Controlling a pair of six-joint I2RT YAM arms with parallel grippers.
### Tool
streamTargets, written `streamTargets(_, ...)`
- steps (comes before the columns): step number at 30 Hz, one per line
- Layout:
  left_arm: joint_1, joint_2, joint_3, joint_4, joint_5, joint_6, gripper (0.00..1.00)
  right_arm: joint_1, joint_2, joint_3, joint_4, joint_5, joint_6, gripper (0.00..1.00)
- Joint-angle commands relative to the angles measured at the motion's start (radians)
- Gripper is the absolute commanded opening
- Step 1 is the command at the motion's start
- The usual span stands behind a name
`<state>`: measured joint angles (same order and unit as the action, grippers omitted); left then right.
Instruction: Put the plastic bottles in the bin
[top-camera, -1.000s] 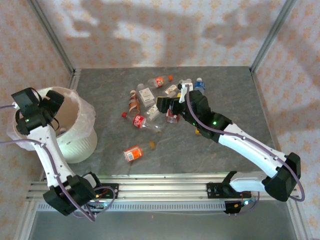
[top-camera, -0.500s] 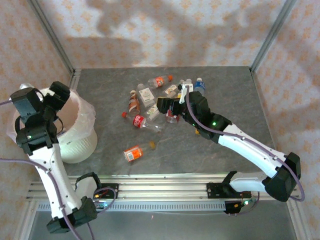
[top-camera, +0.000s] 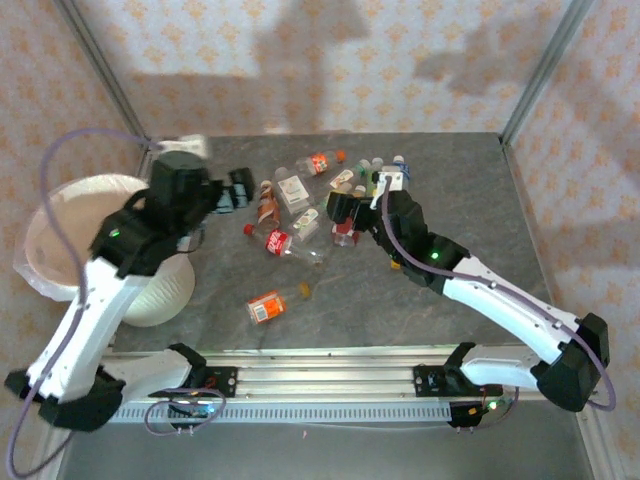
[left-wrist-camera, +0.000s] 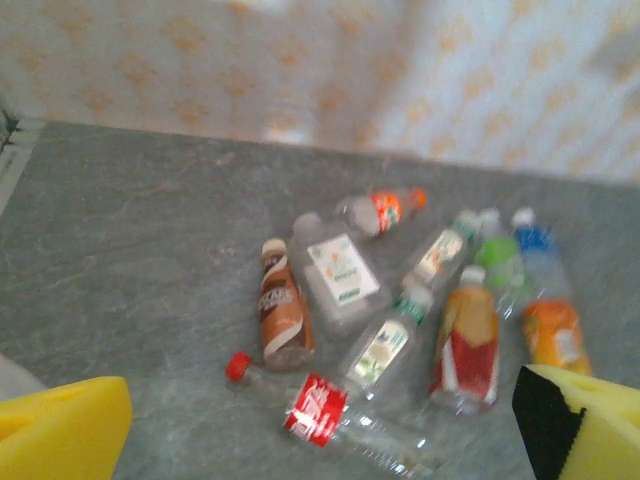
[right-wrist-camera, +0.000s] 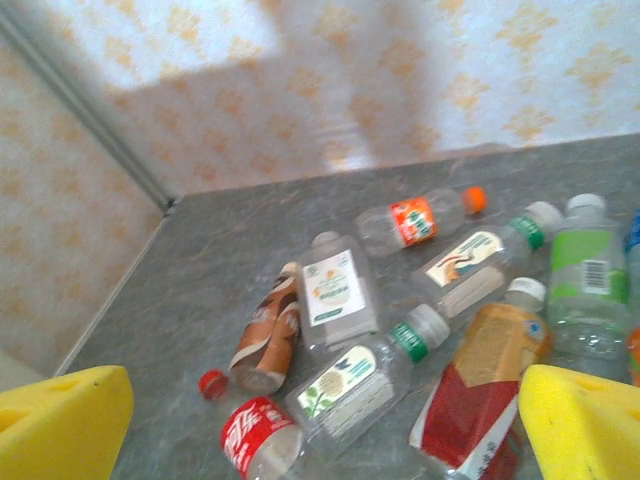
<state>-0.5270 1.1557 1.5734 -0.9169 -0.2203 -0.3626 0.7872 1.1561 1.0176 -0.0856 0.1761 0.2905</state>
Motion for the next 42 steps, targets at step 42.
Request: streamTargets(42, -0.348, 0.68, -0.416, -0.098, 0.165, 0.506, 0.92, -0.11, -0.204, -0.212, -0.154, 0.292, 0.219, 0.99)
